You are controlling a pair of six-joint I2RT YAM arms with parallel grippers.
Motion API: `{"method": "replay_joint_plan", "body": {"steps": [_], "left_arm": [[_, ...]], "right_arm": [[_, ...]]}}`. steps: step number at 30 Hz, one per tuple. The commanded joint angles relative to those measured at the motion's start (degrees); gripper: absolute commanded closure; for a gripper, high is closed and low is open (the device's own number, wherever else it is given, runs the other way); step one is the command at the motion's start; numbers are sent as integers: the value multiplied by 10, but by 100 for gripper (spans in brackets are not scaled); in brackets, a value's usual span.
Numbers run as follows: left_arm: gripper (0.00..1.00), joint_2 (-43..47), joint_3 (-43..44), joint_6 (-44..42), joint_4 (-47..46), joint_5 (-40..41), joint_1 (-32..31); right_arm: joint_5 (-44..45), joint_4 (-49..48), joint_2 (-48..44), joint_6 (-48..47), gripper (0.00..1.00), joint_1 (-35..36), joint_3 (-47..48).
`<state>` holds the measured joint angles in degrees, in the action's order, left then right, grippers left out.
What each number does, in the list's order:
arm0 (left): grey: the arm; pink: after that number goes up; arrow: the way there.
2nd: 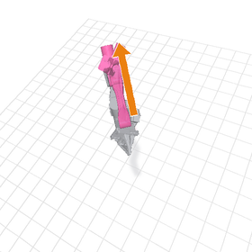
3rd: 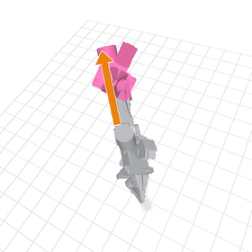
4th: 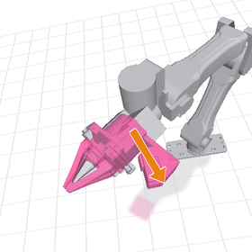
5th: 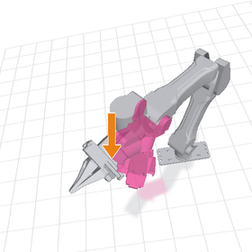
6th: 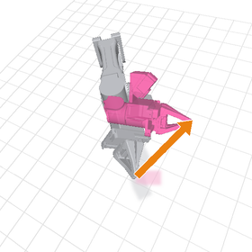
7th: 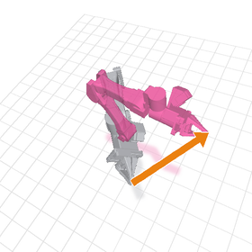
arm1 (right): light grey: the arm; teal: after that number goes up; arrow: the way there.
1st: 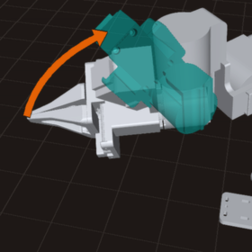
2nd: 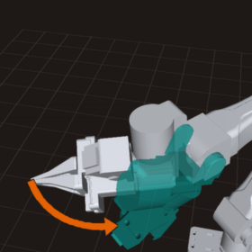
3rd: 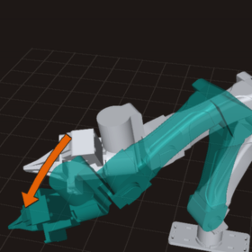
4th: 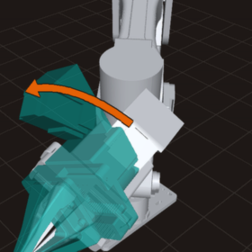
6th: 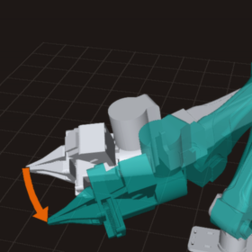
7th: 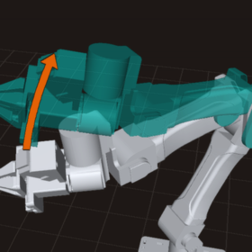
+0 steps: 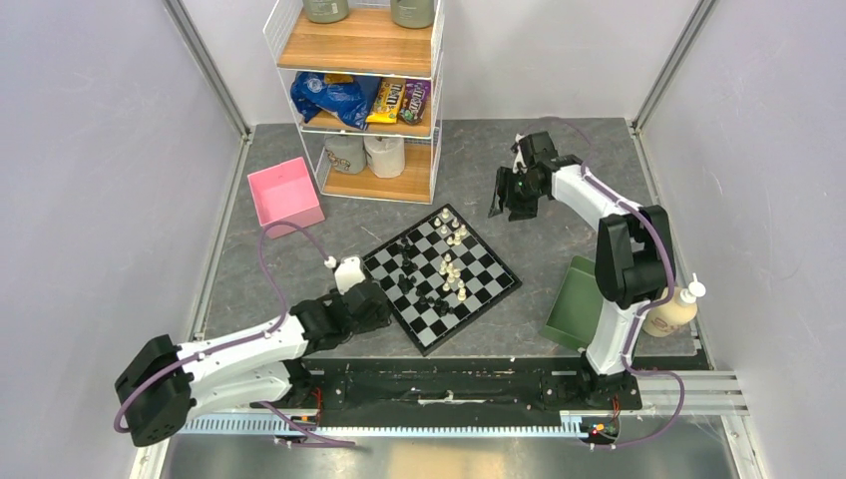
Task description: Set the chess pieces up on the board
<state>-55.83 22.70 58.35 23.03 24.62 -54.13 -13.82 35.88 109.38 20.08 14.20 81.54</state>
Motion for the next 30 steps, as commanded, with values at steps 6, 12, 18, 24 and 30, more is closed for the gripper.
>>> {"method": "replay_joint_plan", "body": {"steps": [6, 12, 18, 24, 30], "left_arm": [[11, 54, 101, -37, 80, 113, 3], [9, 41, 172, -135, 78, 153, 50], [8, 51, 202, -214, 37, 69, 210], [1, -6, 342, -274, -6, 67, 280], [0, -122, 476, -248, 47, 72, 298]], "right_arm": [[11, 3, -80, 1, 41, 34, 37], [44, -10, -84, -5, 52, 111, 57], [103, 7, -37, -17, 55, 179, 109], [177, 24, -11, 2, 51, 206, 132], [207, 6, -15, 47, 46, 206, 104]]}}
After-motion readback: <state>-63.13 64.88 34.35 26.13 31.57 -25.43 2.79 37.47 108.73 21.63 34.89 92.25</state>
